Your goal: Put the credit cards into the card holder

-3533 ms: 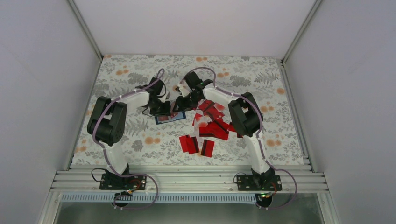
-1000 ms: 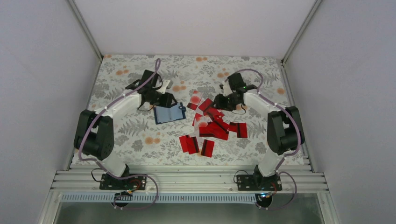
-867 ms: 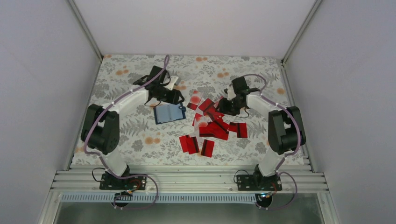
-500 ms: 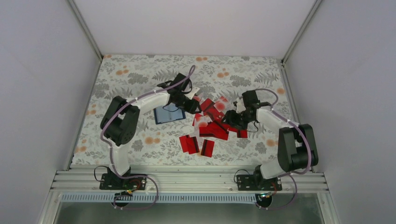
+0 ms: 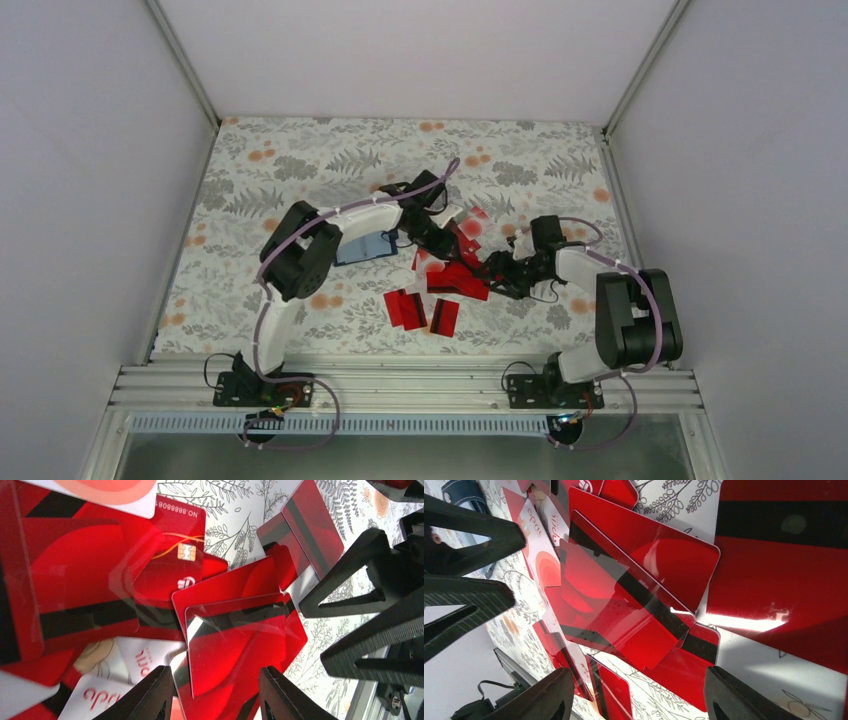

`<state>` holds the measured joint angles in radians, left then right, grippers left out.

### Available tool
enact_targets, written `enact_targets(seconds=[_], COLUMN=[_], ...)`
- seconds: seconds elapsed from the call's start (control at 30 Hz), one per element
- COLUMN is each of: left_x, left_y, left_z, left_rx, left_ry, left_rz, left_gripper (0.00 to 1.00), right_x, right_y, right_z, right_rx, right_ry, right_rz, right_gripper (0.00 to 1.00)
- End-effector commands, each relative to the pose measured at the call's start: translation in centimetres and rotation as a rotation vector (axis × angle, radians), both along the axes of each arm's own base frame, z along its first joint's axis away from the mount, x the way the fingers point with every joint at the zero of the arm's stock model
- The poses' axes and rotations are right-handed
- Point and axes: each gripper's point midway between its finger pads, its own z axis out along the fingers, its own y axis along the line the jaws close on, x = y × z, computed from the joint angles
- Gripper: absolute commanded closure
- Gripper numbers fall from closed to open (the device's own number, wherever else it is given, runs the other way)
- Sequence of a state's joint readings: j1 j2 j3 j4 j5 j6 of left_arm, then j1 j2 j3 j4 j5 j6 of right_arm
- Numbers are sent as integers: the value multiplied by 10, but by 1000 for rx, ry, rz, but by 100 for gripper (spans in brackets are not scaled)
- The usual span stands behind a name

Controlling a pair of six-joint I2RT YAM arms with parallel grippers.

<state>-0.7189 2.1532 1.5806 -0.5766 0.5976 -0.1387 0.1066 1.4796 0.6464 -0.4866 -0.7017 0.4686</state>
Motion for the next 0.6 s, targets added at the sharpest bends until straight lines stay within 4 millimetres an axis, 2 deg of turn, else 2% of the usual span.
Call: enact_targets(seconds=[0.0,0.27,0.47,0.57], left_x=[-5,-8,-24,-31], left_y=[-15,-14,-15,-17], left_z=[-2,-32,-46,-47], left_rx=[-9,65,79,66], left_ry=[18,80,128,152], left_rz=[-63,-76,-125,-141], left_gripper=[55,52,49,48], right_x=[6,12,10,10], right_y=[5,3,2,3], right_z=[1,-9,-21,-24], right_rx=[80,91,98,102], right_ry=[-11,4,24,28], right_rz=[-28,-67,-78,-76], right_gripper=[34,35,36,37])
